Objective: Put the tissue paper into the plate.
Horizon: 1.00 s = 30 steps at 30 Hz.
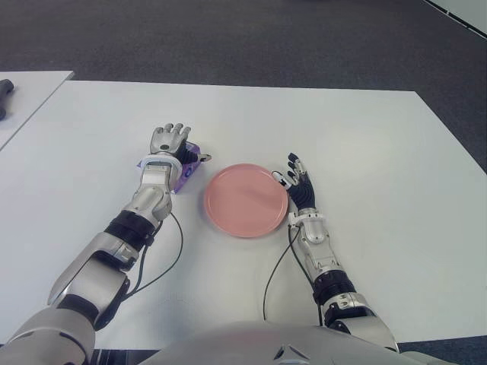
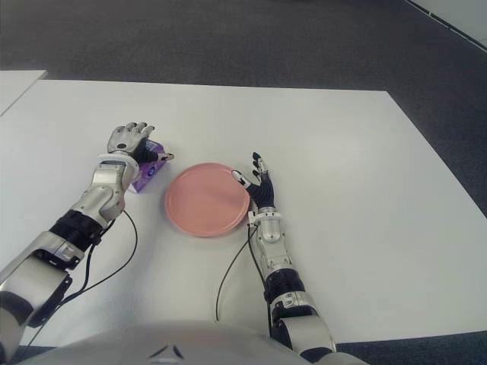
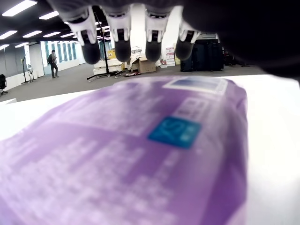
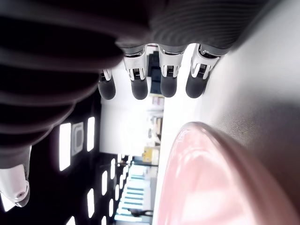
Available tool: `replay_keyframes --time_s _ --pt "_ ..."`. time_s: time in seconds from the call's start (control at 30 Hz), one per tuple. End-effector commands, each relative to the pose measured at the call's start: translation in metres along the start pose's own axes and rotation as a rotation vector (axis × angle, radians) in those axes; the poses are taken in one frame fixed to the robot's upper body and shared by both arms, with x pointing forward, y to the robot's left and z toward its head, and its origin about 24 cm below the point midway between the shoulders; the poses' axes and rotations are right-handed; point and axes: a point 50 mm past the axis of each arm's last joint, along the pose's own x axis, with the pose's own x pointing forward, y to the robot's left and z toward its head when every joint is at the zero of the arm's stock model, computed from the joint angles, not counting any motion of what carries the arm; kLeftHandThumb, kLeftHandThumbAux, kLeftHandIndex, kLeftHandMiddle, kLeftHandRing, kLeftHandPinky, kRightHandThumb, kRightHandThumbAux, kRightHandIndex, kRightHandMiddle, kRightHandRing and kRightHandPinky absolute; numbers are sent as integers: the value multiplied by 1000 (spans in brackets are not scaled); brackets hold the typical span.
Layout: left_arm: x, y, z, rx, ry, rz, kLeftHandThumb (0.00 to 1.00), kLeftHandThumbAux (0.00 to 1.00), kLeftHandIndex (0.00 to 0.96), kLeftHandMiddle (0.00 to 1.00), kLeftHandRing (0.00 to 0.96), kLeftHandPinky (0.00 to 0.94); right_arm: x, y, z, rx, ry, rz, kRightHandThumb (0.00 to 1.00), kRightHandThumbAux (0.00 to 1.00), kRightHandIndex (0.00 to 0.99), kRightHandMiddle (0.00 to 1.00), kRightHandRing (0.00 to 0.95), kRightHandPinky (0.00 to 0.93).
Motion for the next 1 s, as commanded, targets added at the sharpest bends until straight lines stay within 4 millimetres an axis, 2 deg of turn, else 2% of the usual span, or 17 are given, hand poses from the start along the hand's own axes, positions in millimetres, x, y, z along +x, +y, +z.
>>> replay_keyframes --time_s 0.03,0.43,0.8,1.0 --pt "0 -7 -3 3 16 -25 0 226 0 0 0 0 -24 -1 -39 -16 210 3 95 537 0 0 0 0" --pt "2 -10 -7 30 69 0 0 238 0 0 0 0 -27 -4 -41 -36 214 -4 68 545 0 0 0 0" --pt "2 -1 -12 43 111 106 0 232 0 0 0 0 -24 -4 -41 -53 221 -1 73 552 0 0 0 0" --pt "2 2 -15 57 157 118 0 214 0 0 0 0 -25 -4 -41 -6 222 1 77 566 0 0 0 0"
